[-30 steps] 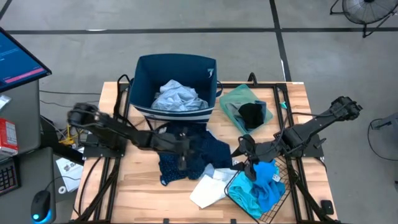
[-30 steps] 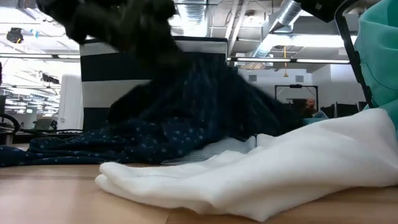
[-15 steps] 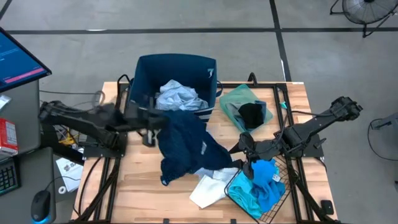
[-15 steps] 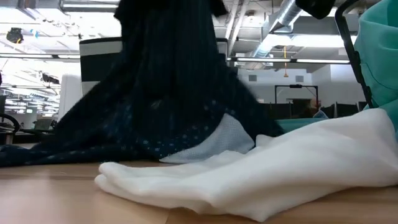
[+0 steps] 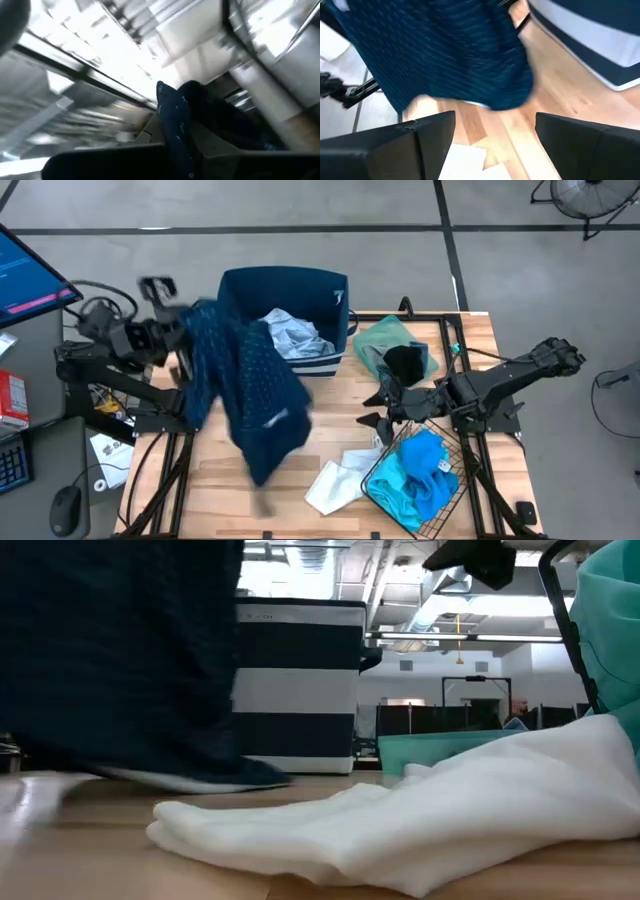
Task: Pick & Place Cloths
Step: Put the dark blue patterned polo shirt into the blue laundry bin
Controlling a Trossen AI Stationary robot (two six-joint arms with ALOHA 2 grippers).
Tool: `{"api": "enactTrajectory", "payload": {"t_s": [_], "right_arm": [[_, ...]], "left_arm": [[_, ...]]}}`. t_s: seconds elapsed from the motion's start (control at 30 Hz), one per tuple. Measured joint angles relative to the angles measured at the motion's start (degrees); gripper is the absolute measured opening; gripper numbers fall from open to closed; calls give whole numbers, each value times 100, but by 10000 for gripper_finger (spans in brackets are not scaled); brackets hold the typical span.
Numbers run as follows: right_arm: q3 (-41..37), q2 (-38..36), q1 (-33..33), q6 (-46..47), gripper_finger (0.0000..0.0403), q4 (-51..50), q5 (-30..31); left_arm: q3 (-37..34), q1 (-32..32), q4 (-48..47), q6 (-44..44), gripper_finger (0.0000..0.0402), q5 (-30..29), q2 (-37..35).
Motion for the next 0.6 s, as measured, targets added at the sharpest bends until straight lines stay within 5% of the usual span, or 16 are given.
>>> {"api": "enactTrajectory", "payload": {"t_s": [0.27,0.6], "right_arm": [[0,0,-690,394,270,57,-84],[0,2,-1270,771,270,234,-137]], "left_arm": [[1497,1714,-5,748,4,508,561],[4073,4142,13,-705,5,2520,2408]]}}
